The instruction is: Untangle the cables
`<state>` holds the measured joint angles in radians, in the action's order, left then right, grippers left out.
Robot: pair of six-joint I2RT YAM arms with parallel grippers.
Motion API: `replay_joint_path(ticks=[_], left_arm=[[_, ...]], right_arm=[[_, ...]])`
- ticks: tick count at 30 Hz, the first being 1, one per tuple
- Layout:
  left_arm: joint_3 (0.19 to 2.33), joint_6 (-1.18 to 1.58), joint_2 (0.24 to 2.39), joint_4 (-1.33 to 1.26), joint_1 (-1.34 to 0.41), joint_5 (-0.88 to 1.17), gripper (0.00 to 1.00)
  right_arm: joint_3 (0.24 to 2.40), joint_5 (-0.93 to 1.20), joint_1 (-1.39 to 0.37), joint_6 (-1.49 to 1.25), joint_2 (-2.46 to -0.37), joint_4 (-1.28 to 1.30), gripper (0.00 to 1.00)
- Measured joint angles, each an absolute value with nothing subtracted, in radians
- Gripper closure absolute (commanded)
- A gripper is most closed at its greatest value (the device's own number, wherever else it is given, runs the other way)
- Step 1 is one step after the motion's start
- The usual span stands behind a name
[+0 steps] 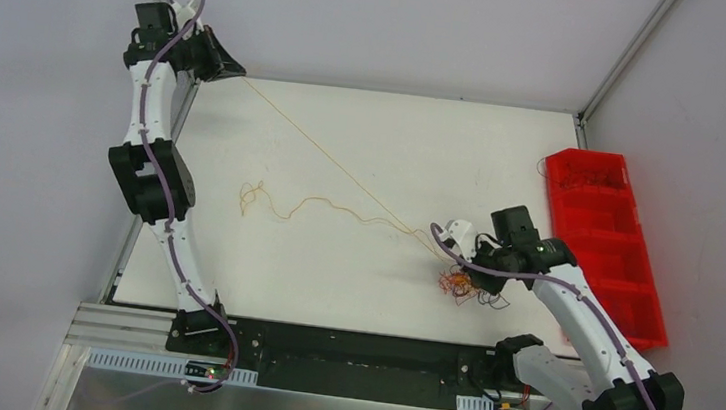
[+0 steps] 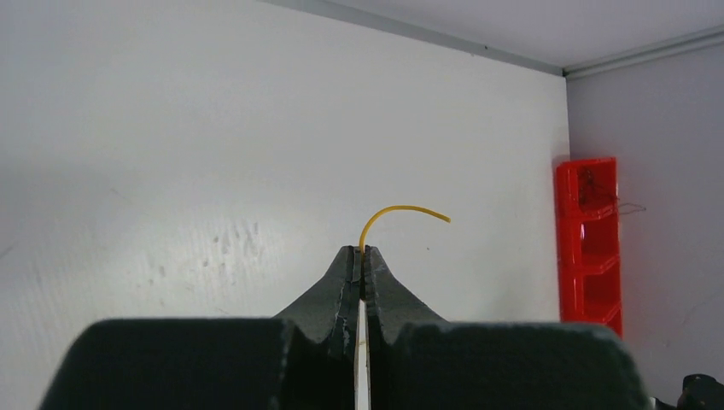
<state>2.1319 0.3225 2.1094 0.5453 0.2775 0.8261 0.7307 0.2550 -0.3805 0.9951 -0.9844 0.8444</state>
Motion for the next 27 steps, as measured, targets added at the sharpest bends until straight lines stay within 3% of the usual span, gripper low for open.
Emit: replay_joint_path(ticks=[7, 18, 19, 20, 21, 22, 24, 27], left_arm=[[2.22, 0.254, 2.154, 0.662, 0.411, 0.795, 1.0], [2.113, 0.054, 2.137, 0.744, 0.434, 0.662, 1.0], [2.079, 0.025, 2.125, 0.736, 0.436, 0.677, 0.96], [2.022, -0.011, 2.102, 0.72, 0.441, 0.71, 0.82], [1.962, -0.045, 2.076, 0.713, 0.446, 0.75, 0.57], [1.903, -0.075, 2.049, 0.71, 0.447, 0.786, 0.4], [1.802, -0.126, 1.995, 0.705, 0.443, 0.84, 0.29], [1.644, -0.209, 1.878, 0.706, 0.382, 0.892, 0.27]], right_arm=[[0.751, 0.294, -0.284, 1.039, -0.985, 0.859, 1.0], [0.877, 0.363, -0.189, 1.053, -1.111, 0.912, 1.0], [0.903, 0.373, -0.188, 1.041, -1.131, 0.932, 1.0], [0.947, 0.389, -0.191, 1.014, -1.165, 0.966, 1.0], [0.987, 0.404, -0.196, 0.989, -1.197, 0.987, 1.0], [1.042, 0.429, -0.202, 0.953, -1.24, 1.014, 1.0], [1.151, 0.495, -0.221, 0.876, -1.325, 1.043, 1.0], [1.279, 0.612, -0.252, 0.757, -1.425, 1.063, 1.0]])
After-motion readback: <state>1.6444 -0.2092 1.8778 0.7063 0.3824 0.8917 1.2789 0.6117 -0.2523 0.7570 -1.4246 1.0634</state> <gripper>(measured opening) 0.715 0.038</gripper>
